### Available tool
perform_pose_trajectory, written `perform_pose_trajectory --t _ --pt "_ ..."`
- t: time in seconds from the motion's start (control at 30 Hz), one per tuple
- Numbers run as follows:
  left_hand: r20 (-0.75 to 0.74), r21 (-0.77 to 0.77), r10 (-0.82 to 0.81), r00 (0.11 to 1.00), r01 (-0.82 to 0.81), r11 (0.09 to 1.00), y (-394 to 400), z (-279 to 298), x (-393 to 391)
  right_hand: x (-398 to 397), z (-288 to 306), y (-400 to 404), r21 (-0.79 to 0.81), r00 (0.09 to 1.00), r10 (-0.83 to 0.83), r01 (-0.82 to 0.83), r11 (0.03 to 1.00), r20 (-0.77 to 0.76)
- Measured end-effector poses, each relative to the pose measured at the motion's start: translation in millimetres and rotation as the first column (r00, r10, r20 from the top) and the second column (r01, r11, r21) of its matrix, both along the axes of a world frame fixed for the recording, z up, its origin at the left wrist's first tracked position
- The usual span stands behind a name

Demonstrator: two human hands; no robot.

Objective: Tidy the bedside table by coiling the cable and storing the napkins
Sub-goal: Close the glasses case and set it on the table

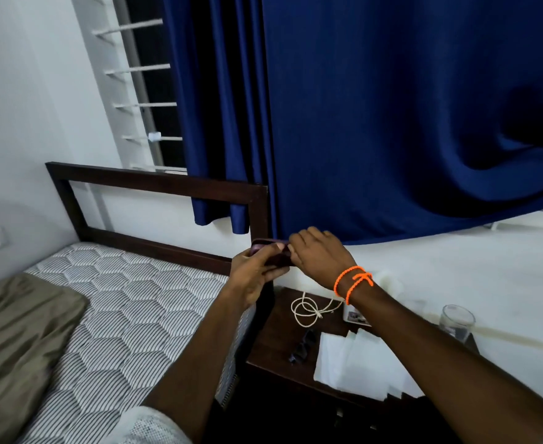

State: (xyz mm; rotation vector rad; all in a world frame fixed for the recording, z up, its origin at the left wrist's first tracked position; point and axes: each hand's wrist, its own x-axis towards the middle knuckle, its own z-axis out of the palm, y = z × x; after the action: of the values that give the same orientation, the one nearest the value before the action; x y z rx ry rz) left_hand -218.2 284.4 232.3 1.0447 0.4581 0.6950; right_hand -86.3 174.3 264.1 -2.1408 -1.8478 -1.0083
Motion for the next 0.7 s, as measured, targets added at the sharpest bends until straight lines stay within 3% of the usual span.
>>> perform_pose_trajectory --t 0.1,0.2,0.27,0.37,0.47,0.53,0.63,0.7 --pt "0.023 0.01 -0.035 0.999 0.035 0.999 -7.6 11.2 1.4 7.9 19.6 0.0 0.056 0.986 -0.021 0.031 0.998 -0.162" --pt "0.096 -0.032 -0.021 0.995 0.024 0.999 -10.8 25.8 -0.5 13.6 34.8 -1.6 0.142 0.94 0.136 -0.095 0.985 -0.312" --pt "0.142 -0.079 0.001 0.99 0.011 0.997 -10.8 33.7 -2.9 12.3 37.9 -3.8 0.214 0.832 0.257 -0.17 0.962 -0.492" --pt "0.193 -0.128 0.023 0.981 0.001 0.992 -12.1 40.0 -4.6 14.9 37.4 -5.9 0.346 0.614 0.352 -0.134 0.929 -0.707" --pt "0.23 -0.135 0.03 0.973 0.001 0.991 -11.5 41.4 -5.9 15.9 35.7 -6.8 0.395 0.302 0.394 -0.061 0.917 -0.868" --pt "0.253 -0.118 0.023 0.967 0.007 0.993 -8.8 40.8 -6.2 18.3 35.5 -5.0 0.415 0.159 0.414 -0.028 0.909 -0.896" --pt "0.275 -0.038 0.01 0.961 0.0 0.999 -5.7 39.8 -6.2 22.5 35.4 -0.4 0.459 0.038 0.458 0.022 0.888 -0.888" --pt "0.286 0.02 0.023 0.958 -0.03 0.999 -6.3 40.3 -6.2 24.9 34.9 3.2 0.479 0.065 0.475 0.093 0.873 -0.878"
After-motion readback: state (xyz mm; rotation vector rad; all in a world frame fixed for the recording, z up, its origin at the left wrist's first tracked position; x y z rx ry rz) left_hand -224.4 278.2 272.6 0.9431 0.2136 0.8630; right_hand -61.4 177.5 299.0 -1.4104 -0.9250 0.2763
